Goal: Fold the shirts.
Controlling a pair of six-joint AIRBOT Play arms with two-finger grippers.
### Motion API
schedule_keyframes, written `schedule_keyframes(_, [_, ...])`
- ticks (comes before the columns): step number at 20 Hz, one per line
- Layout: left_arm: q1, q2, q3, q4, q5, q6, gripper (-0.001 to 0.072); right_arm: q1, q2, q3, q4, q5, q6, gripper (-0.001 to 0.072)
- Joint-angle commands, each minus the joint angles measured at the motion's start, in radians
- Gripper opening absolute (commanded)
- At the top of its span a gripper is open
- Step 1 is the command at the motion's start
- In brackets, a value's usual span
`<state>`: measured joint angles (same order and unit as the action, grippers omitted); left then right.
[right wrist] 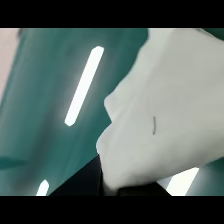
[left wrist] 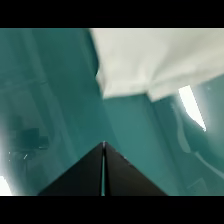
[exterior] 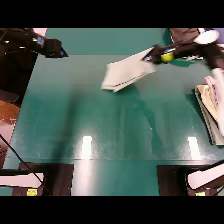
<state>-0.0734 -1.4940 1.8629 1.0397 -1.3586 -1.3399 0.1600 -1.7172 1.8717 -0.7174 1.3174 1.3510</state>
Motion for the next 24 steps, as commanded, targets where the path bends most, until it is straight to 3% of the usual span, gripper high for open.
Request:
schedule_keyframes(1, [-0.104,0.0,0.0,-0.008,0.047,0.013,0.0035,-0.202,0.143,0.002,-0.18,0.07,0.037,0.0017])
schedule_keyframes(10, [-0.295,0.0,0.0,-0.008,0.122,0.012,0.0036,-0.648,0.152,0.003,-0.189,-0.066,0.026,0.0016])
schedule_keyframes(16, [-0.306,0.0,0.0,-0.007,0.12,0.009,0.0036,-0.737,0.142,0.007,0.003,-0.156,-0.081,0.0016])
schedule_keyframes(22, [-0.306,0.0,0.0,-0.007,0.134,0.009,0.0036,-0.773,0.147,0.204,0.009,-0.075,-0.14,0.0016])
schedule_keyframes(24, [-0.306,0.0,0.0,-0.007,0.136,0.009,0.0036,-0.788,0.185,0.174,0.009,-0.076,-0.14,0.0016])
